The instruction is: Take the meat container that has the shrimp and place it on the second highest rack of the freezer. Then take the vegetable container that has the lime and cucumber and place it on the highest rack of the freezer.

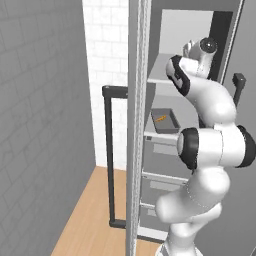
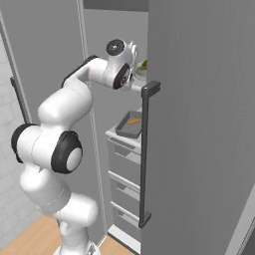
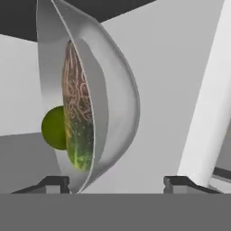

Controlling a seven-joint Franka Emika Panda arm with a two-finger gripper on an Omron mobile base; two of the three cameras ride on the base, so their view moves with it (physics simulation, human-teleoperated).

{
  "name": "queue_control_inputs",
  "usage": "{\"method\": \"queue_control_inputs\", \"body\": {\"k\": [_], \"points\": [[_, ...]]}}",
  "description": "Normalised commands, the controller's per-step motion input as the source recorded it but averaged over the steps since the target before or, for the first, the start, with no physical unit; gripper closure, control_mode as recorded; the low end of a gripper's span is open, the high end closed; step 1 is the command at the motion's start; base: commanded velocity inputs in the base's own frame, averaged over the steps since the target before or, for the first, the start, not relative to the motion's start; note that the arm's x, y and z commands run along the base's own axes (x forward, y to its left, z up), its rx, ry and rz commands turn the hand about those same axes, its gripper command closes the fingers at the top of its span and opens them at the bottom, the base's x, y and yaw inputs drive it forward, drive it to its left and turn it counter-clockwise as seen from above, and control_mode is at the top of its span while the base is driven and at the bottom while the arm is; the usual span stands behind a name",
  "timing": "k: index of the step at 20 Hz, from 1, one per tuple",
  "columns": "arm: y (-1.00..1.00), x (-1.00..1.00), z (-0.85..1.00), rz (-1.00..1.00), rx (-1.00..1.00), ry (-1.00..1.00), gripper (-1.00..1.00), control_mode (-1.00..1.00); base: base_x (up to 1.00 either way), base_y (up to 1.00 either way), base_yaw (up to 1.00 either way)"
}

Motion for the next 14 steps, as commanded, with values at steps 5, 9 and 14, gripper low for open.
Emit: {"method": "queue_control_inputs", "body": {"k": [5,9,14], "points": [[0.43,-0.88,-0.08,0.08,-0.07,-0.50,-1.00,-1.00,0.00,0.00,0.00],[0.20,-1.00,0.59,0.00,-0.02,-0.36,-1.00,-1.00,0.00,0.00,0.00],[0.08,-1.00,0.89,0.00,0.00,-0.08,-1.00,-1.00,0.00,0.00,0.00]]}}
